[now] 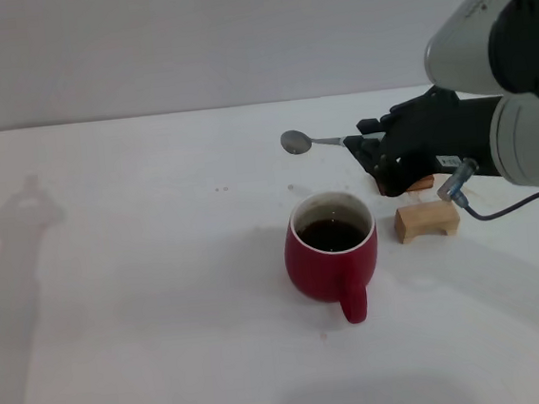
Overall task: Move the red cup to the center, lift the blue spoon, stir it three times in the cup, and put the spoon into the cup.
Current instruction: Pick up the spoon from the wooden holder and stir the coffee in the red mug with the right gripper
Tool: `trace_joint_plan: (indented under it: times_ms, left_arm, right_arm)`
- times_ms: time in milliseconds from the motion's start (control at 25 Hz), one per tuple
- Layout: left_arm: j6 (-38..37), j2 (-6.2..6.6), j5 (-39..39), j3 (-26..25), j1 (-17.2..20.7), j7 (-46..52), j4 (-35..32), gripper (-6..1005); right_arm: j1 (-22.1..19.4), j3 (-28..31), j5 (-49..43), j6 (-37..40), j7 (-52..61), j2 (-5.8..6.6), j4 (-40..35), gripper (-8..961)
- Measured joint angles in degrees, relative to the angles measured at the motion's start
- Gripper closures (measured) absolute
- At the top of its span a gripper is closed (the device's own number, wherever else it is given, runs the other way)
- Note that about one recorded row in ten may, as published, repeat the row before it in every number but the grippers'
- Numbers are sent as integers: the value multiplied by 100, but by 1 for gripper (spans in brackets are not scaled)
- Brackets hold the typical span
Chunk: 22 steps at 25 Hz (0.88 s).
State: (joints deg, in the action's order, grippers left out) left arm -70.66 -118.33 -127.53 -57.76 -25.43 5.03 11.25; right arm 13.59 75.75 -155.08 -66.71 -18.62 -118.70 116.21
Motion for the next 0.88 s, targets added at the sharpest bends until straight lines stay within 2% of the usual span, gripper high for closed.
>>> trace_joint_plan:
  times_ms: [160,880]
  left_arm:
    - [83,7,0,-75,-76,-49,-2,939]
    - [177,7,0,-139,-236,-195,-5,938]
  right_arm:
    - [356,207,13,-601,-31,1,1,819]
    - [1234,843,427,-2181,-95,13,-160,819]
